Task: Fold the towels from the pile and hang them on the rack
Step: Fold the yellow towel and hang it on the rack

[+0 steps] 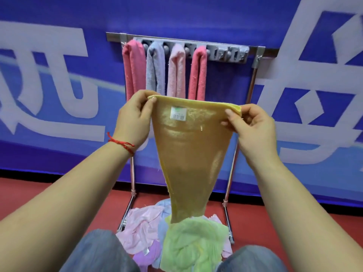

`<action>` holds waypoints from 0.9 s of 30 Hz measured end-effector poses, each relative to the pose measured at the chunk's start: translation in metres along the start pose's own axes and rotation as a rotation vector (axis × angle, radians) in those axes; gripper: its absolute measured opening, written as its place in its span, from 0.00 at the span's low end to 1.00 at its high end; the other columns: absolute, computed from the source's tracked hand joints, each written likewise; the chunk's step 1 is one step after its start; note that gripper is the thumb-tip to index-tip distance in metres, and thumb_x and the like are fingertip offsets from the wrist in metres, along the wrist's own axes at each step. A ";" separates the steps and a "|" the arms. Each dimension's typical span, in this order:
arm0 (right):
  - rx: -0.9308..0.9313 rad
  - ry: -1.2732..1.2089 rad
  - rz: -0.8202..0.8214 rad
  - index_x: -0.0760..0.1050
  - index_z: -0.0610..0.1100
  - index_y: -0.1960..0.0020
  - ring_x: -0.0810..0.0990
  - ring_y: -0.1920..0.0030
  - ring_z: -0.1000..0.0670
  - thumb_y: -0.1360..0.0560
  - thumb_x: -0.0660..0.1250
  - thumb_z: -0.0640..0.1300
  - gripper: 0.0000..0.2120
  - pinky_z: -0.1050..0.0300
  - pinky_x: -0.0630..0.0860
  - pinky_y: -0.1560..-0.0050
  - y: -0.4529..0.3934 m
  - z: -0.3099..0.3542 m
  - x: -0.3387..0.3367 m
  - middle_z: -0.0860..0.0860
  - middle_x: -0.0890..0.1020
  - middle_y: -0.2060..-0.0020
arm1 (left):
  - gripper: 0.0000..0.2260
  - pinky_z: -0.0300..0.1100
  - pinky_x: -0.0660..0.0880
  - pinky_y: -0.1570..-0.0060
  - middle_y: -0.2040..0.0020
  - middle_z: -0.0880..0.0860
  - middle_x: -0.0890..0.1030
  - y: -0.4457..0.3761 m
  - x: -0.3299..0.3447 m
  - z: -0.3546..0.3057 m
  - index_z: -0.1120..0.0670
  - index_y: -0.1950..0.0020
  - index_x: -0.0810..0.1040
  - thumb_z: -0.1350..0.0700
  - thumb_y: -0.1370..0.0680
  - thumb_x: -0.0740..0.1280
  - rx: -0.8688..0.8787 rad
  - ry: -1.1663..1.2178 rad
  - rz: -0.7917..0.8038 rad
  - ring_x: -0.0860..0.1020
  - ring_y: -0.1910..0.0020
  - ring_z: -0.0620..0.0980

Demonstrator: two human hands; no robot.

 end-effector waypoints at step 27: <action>0.528 -0.051 -0.191 0.74 0.45 0.62 0.76 0.64 0.50 0.29 0.72 0.41 0.07 0.57 0.75 0.61 0.156 -0.110 0.051 0.47 0.78 0.66 | 0.12 0.51 0.76 0.42 0.48 0.61 0.82 0.202 0.066 0.055 0.62 0.43 0.79 0.58 0.23 0.64 -1.139 0.847 -0.098 0.81 0.47 0.56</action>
Point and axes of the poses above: each hand's wrist, its own y-axis away from the middle knuckle, its own x-axis out of the palm, z = x × y, the point moved 4 cm from there along -y, towards the middle knuckle
